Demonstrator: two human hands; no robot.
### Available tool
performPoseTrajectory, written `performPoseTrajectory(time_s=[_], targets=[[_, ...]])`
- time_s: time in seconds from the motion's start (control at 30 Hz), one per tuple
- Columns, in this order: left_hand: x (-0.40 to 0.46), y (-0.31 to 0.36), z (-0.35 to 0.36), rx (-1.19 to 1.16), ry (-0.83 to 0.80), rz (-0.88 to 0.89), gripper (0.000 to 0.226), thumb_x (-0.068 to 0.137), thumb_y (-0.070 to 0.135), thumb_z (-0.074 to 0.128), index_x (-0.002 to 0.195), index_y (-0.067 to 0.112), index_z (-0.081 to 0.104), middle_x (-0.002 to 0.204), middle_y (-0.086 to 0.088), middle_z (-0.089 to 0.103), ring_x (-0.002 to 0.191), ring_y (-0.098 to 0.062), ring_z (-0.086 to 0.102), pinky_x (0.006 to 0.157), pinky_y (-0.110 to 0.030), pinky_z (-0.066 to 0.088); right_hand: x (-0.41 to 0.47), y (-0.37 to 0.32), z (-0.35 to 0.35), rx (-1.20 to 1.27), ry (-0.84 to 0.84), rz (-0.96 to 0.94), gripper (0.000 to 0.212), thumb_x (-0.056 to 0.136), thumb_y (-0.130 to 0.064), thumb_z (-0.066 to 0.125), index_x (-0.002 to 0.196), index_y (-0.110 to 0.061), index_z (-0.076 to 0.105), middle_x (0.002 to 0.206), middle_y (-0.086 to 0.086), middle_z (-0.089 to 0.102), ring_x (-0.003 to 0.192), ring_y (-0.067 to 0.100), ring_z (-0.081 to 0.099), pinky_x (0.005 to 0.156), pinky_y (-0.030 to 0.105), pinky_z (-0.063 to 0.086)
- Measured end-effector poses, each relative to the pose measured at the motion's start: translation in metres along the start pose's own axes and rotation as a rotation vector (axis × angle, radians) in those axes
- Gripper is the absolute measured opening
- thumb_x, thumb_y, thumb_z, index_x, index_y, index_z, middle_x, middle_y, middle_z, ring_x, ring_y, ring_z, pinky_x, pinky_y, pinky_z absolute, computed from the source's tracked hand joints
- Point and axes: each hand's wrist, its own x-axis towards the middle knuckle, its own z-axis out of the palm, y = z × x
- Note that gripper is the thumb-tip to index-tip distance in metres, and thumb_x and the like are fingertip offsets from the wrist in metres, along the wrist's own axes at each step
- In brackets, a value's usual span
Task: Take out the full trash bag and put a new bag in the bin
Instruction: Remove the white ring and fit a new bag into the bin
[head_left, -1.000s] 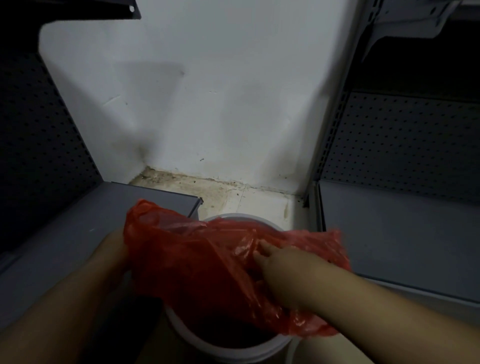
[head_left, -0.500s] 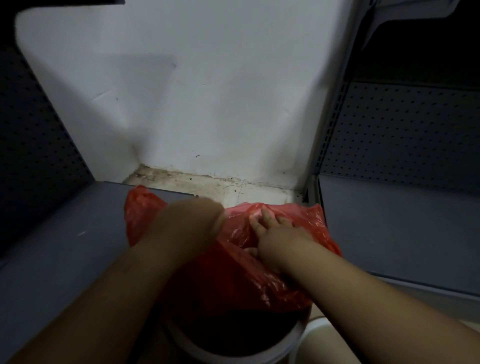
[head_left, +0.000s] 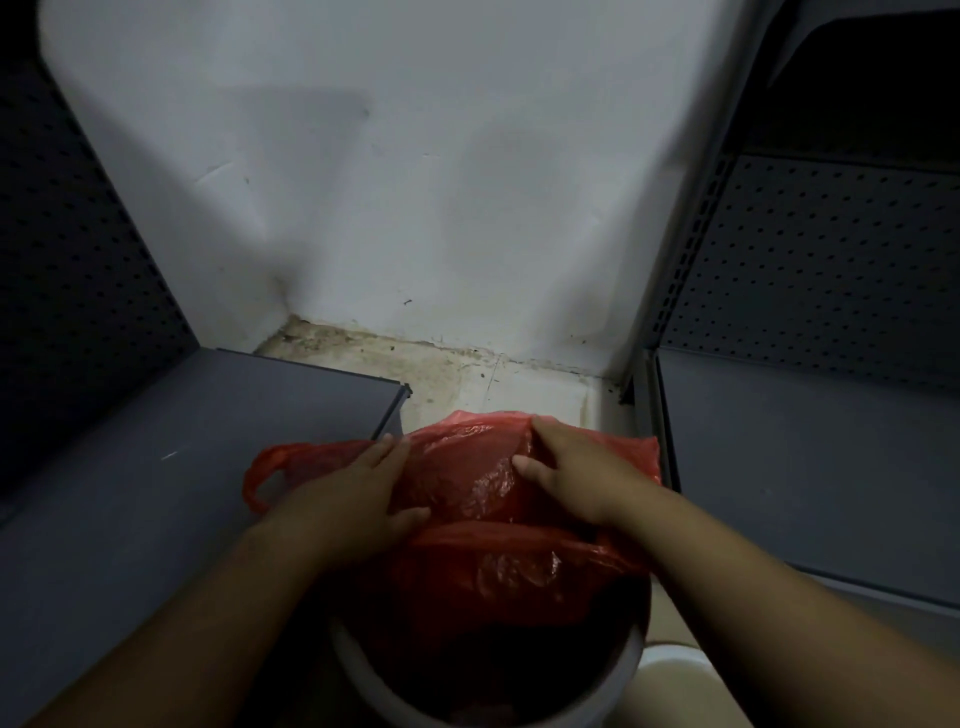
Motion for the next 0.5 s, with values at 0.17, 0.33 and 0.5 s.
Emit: performPoseTrajectory(time_s=[0.17,0.33,0.5], targets=[[0.002,-0.013,0.005,-0.301,0.077,-0.003,0.093,0.075,0.055,0.062,0.147,0.027,0.010,0.155,0.000,0.023,0.139,-0.016,0.028,0.114,-0.030,0.025,-0.004,0.010,-0.009,0.366,0.007,0.040,0.055,0.094,-0.045,0.045,0.144,-0.025,0.035,0.149,0.002,0.040,0.135,0.022,0.040,0.109,0.031,0.029],[-0.001,-0.022,0.012,-0.543,0.079,-0.078,0.108,0.048,0.067,0.064,0.143,0.030,0.027,0.141,-0.001,0.047,0.120,-0.017,0.051,0.094,-0.024,0.038,-0.012,0.029,-0.006,0.691,-0.073,0.113,0.035,0.093,-0.037,0.052,0.124,-0.023,0.059,0.115,0.004,0.068,0.098,0.017,0.067,0.083,0.025,0.052],[-0.011,-0.029,0.023,-0.781,0.049,-0.082,0.099,0.041,0.066,0.072,0.130,0.033,0.045,0.115,0.009,0.060,0.100,-0.009,0.060,0.091,-0.030,0.048,-0.023,0.038,0.003,0.912,-0.099,0.140,0.018,0.094,-0.020,0.052,0.108,-0.019,0.063,0.098,0.008,0.072,0.080,0.017,0.070,0.063,0.021,0.056]])
